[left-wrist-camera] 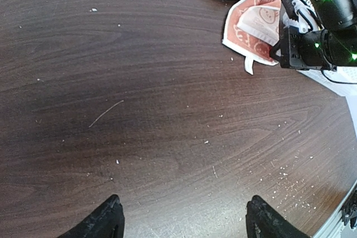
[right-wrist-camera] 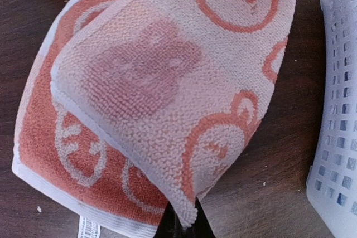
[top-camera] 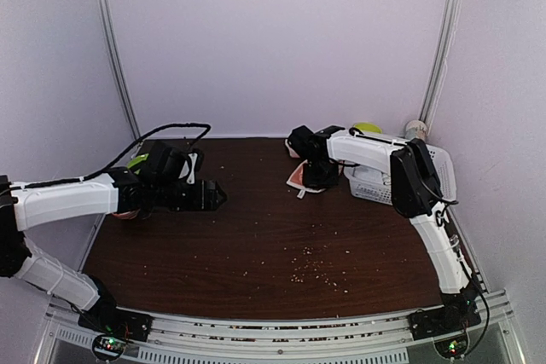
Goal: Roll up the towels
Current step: Move the towel to the center of the board.
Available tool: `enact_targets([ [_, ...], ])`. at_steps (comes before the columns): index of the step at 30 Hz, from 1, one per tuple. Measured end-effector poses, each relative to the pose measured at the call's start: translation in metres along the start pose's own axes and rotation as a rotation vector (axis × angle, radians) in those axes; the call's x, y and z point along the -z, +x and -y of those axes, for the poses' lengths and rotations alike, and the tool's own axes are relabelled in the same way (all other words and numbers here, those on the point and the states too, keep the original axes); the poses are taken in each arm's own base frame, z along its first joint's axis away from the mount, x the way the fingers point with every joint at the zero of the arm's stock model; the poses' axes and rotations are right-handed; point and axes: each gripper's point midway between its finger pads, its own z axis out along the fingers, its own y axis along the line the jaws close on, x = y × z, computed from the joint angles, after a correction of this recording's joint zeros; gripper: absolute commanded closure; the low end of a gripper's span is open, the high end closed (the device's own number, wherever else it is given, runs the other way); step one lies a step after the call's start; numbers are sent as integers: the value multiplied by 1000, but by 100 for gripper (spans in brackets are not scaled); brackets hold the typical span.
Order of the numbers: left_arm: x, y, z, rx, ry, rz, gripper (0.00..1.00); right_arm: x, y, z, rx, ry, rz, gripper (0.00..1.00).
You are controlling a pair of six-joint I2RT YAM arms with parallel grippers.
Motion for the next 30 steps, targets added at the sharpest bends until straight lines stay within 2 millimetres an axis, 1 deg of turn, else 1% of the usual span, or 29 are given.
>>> enact_targets([
  [2, 2, -1, -1, 0, -2, 5, 23, 10, 0, -11, 26, -32, 20, 100],
  [4, 9, -4, -1, 1, -3, 23, 24, 32, 1, -29, 60, -88, 53, 100],
  [5, 14, -7, -1, 4, -3, 36, 24, 51, 5, -40, 87, -130, 72, 100],
  [7, 28, -13, 0, 10, -2, 72, 24, 104, 18, -62, 143, -235, 123, 100],
  [8, 37, -17, -1, 14, -1, 95, 24, 134, 29, -70, 171, -295, 148, 100],
  [9, 46, -20, 0, 18, 3, 118, 24, 160, 40, -75, 199, -345, 169, 100],
  [10, 54, -23, -1, 23, 5, 137, 24, 191, 59, -77, 232, -414, 196, 100],
  [11, 64, -27, -1, 27, 8, 163, 24, 219, 79, -74, 262, -477, 214, 100],
  [12, 73, -29, -1, 32, 12, 186, 24, 239, 100, -69, 296, -524, 220, 100],
  [13, 81, -31, -3, 38, 12, 206, 24, 258, 127, -63, 330, -586, 226, 100],
  [14, 88, -31, -4, 43, 12, 221, 24, 270, 153, -52, 363, -636, 220, 100],
  [15, 92, -30, -6, 49, 10, 232, 24, 272, 173, -41, 384, -661, 209, 93],
  [16, 96, -28, -10, 53, 3, 238, 24, 265, 200, -23, 402, -681, 183, 79],
  [17, 97, -23, -14, 58, -5, 238, 24, 252, 215, -9, 404, -672, 159, 67],
  [18, 96, -17, -19, 63, -17, 234, 24, 231, 232, 8, 401, -641, 118, 57],
  [19, 94, -10, -25, 70, -31, 223, 24, 207, 248, 25, 403, -592, 76, 50],
  [20, 91, -2, -30, 74, -46, 205, 24, 184, 264, 42, 415, -535, 33, 46],
  [22, 84, 14, -40, 82, -73, 167, 24, 157, 283, 68, 428, -447, -18, 44],
  [23, 80, 23, -45, 86, -87, 145, 24, 154, 286, 76, 433, -426, -26, 44],
  [24, 77, 32, -51, 91, -102, 122, 24, 157, 285, 77, 430, -431, -17, 44],
  [25, 76, 37, -54, 94, -109, 111, 24, 164, 280, 74, 424, -456, 3, 43],
  [27, 73, 47, -59, 102, -123, 91, 24, 181, 270, 66, 421, -502, 38, 41],
  [28, 73, 49, -61, 104, -126, 86, 24, 189, 264, 60, 424, -519, 57, 37],
  [30, 74, 52, -63, 111, -127, 84, 24, 202, 256, 43, 448, -537, 89, 36],
])
